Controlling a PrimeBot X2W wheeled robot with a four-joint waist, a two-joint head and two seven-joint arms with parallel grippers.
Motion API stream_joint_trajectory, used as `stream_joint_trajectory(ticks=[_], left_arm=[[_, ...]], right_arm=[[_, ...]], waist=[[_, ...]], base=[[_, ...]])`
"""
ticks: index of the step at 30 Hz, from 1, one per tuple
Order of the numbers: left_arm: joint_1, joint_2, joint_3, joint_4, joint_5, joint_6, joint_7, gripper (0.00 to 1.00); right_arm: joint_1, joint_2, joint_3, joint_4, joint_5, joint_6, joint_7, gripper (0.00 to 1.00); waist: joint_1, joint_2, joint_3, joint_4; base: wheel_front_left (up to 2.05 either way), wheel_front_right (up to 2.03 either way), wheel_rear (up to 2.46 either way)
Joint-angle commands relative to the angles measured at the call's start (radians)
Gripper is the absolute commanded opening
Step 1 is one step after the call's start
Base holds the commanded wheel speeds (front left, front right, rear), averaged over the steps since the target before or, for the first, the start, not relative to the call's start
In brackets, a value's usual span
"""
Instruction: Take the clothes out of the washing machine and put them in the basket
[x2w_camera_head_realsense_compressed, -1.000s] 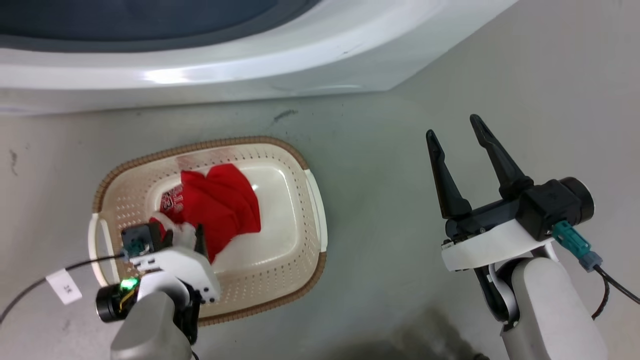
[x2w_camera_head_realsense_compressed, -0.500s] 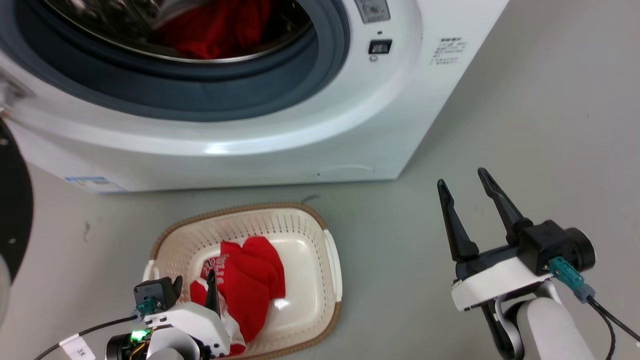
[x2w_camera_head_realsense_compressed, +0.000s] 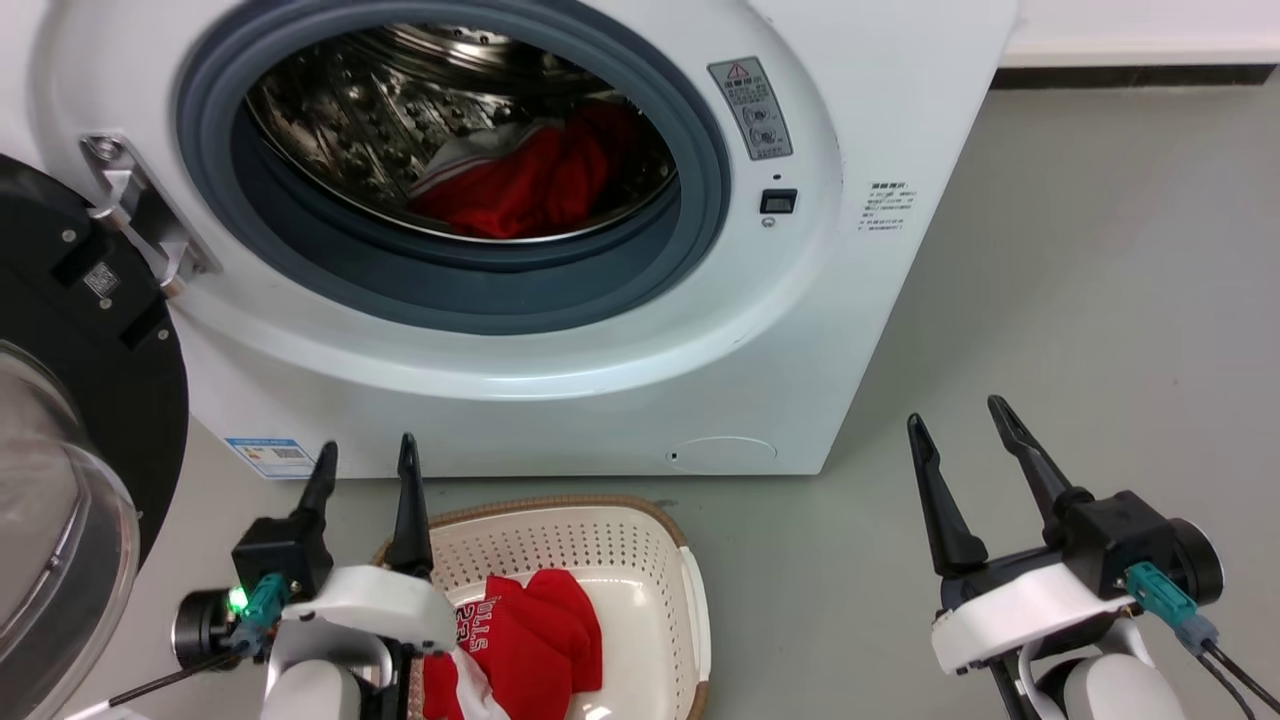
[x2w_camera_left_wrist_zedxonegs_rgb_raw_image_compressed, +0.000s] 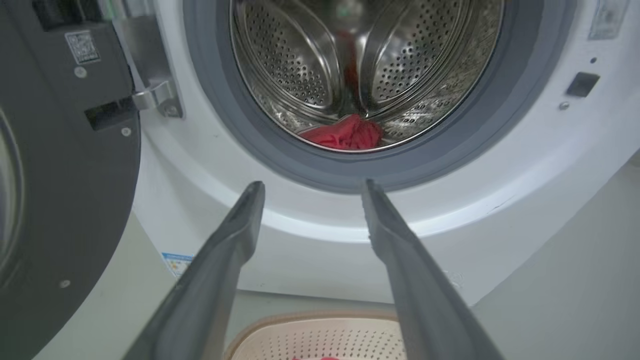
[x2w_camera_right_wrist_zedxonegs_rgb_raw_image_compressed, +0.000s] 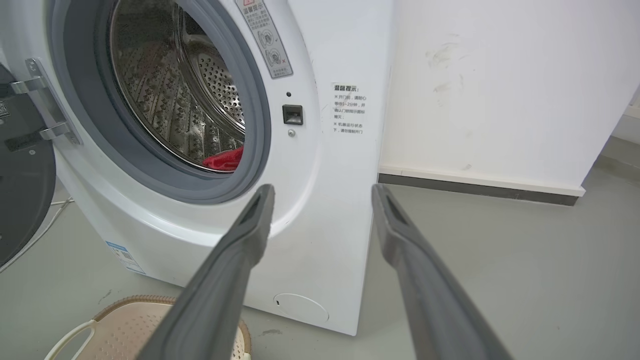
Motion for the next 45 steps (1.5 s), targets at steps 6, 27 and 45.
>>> stream_joint_trajectory(ticks=[6,27,45], left_arm=[[-0.030,0.000,-0.007,-0.134,0.042,0.001,-0.002,1.00],[-0.628,0.135,0.014,0.244,0.086,-0.067,-0.002,1.00],[-1.120,0.314,-0.042,0.615,0.125,-0.094,0.198,1.00]], right_arm=[[0.031,0.000,-0.006,-0.047,0.005,-0.001,0.014,1.00],[-0.086,0.000,0.048,-0.091,0.061,-0.001,-0.016,1.00],[-0.217,0.001,0.140,-0.021,0.176,-0.001,-0.067,1.00]], waist=[[0.0002,0.0000,-0.018,-0.002],[0.0002,0.0000,0.273,-0.141],[0.0002,0.0000,0.500,-0.287]], base=[[0.00,0.00,0.00],[0.00,0.00,0.00],[0.00,0.00,0.00]])
